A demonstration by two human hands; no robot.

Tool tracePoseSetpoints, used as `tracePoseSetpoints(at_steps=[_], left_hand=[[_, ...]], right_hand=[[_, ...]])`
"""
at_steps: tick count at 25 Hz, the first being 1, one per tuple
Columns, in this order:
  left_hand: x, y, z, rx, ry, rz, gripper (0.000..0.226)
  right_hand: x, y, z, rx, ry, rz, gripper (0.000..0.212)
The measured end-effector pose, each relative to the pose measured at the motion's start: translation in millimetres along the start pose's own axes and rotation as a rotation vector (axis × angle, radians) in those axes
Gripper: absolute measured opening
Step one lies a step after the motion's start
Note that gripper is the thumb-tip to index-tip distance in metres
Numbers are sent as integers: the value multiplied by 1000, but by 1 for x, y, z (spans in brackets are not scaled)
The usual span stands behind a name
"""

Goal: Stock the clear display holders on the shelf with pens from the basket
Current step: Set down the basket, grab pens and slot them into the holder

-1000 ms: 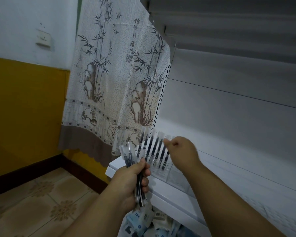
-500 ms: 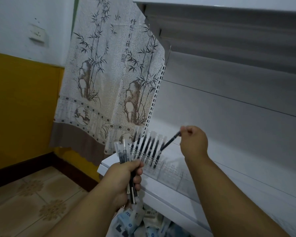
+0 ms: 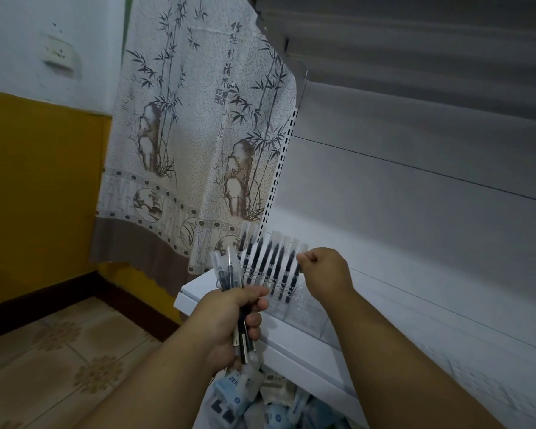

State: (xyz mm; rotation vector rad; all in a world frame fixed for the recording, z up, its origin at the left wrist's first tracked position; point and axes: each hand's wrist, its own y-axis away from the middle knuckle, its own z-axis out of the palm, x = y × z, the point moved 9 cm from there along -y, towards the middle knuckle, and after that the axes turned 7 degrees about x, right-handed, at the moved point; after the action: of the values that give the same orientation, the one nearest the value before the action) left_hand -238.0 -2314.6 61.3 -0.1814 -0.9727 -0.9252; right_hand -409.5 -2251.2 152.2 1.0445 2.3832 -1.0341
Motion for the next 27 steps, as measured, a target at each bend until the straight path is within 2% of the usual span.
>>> tracePoseSetpoints(at_steps=[3,4,5,8,10,12,14,17,19,20,21,23,24,25,27], left_hand=[[0,3,4,-41,-9,-15,26],[0,5,6,-61,-12,-25,27],[0,7,9,-83,-16,-35,27],[-2,16,20,-159,-51,-67,24],[-3,21,23,-184,-64,-78,25],[-1,25,25,-179,-60,-75,29],[1,24,25,-155,-25,-72,29],[2,21,21,-87,0,-73,27],[1,18,15,-40,-73,-56,25],[0,17,14,-27,-104,-46,24],[-2,15,13,-22,-110,-39,24],[-5,9,12,-22,-78,-42,24],[-6,6,11,-20,-64,-45,24],[-8,3,10,-15,-57,-47,23],[-10,0,7,-8,-53,-44,23]], right_hand=[[-14,11,-25,170,-80,4,33],[-28,17,-27,153,-162,-25,32],[-44,22,-23,47,-237,-53,28],[-77,45,12,-458,-425,2,19],[-84,51,15,-567,-465,-5,21],[-82,46,11,-526,-436,-36,18],[-73,38,1,-407,-454,-6,16],[-56,22,-30,-71,-557,71,16],[-47,20,-54,164,-586,64,11],[-46,22,-59,207,-593,45,9],[-48,25,-56,178,-601,22,10],[-51,31,-40,20,-608,-5,23],[-47,31,-39,3,-617,-9,29],[-41,29,-46,64,-626,-12,32],[-25,21,-72,293,-545,-36,34]])
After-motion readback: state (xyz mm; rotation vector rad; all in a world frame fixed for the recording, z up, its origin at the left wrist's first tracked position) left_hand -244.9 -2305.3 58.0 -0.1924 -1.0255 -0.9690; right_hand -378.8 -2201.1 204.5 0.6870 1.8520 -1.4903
